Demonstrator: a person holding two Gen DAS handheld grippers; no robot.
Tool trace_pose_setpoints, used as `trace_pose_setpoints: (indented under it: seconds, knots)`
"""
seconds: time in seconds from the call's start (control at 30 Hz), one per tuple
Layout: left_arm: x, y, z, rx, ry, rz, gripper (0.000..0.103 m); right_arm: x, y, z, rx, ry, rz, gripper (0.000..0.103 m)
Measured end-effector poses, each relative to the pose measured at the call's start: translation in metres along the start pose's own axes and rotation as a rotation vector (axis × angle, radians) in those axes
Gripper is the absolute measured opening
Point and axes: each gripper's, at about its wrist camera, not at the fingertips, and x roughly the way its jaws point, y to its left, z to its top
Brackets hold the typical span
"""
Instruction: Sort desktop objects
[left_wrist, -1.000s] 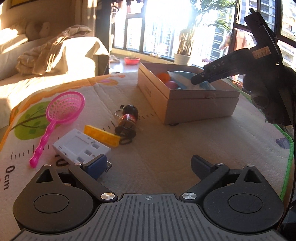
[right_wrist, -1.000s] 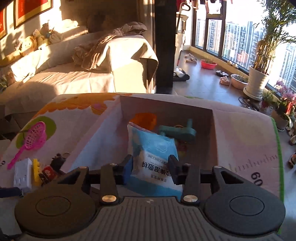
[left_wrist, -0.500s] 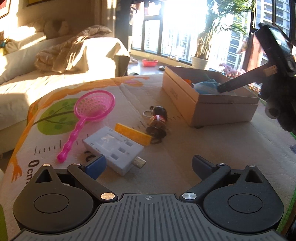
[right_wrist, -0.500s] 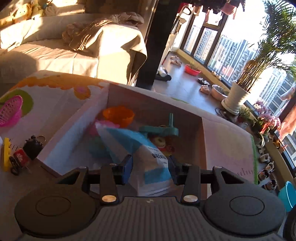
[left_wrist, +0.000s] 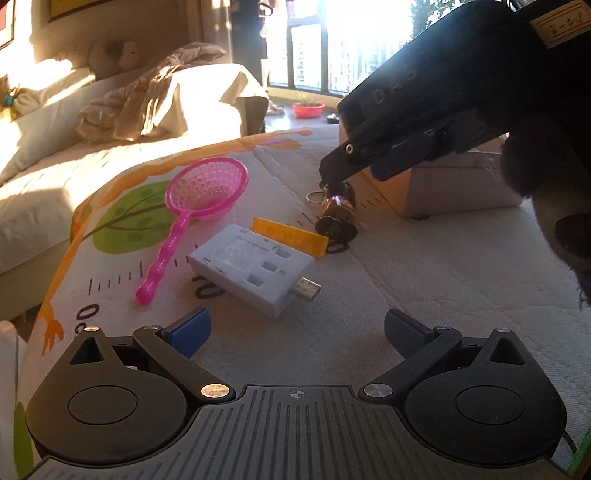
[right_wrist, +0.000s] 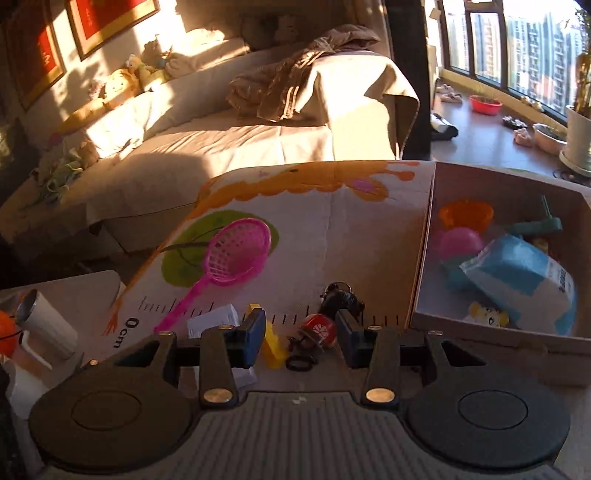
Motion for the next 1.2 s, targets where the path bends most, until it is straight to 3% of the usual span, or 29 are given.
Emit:
trace_pose_setpoints:
  seconds: [0.1, 0.3, 0.4, 0.57, 0.6, 0.63, 0.77, 0.87, 0.93, 1.1, 1.2]
  knots:
    - [0.001, 0.001, 0.0, -0.01, 0.006, -0.006, 0.103, 0.02, 0.002, -0.002, 0.06, 0.038, -0.044, 0.042]
    - [0.001, 0.002, 0.0, -0.017, 0.014, -0.01, 0.103, 0.046, -0.006, -0.01, 0.105, 0.078, -0.039, 0.038]
    - [0.001, 0.002, 0.0, -0.019, 0.019, -0.011, 0.103, 0.033, -0.013, -0.017, 0.093, 0.08, 0.0, 0.029]
    - [0.002, 0.001, 0.0, -0.016, 0.022, -0.009, 0.103, -0.01, -0.04, -0.047, 0.048, 0.068, -0.005, 0.027]
    - [0.002, 0.001, 0.001, -0.017, 0.022, -0.011, 0.103, -0.019, -0.047, -0.053, 0.046, 0.061, -0.014, 0.024]
    - [0.002, 0.002, 0.001, -0.018, 0.023, -0.013, 0.103, -0.029, -0.055, -0.058, 0.048, 0.061, -0.026, 0.015]
    - [0.009, 0.003, 0.008, -0.04, 0.029, -0.021, 0.103, -0.058, -0.086, -0.076, 0.08, 0.013, -0.121, 0.013]
    - [0.019, 0.003, 0.018, -0.054, 0.028, -0.013, 0.103, -0.069, -0.108, -0.086, 0.13, -0.04, -0.174, 0.024]
    - [0.029, 0.001, 0.027, -0.06, 0.031, -0.008, 0.103, -0.072, -0.124, -0.094, 0.176, -0.078, -0.218, 0.048]
    - [0.05, -0.006, 0.043, -0.031, 0.037, 0.003, 0.103, -0.068, -0.141, -0.107, 0.231, -0.123, -0.237, 0.059]
    - [0.053, -0.014, 0.047, 0.004, 0.032, -0.051, 0.103, -0.066, -0.138, -0.11, 0.199, -0.137, -0.227, 0.073]
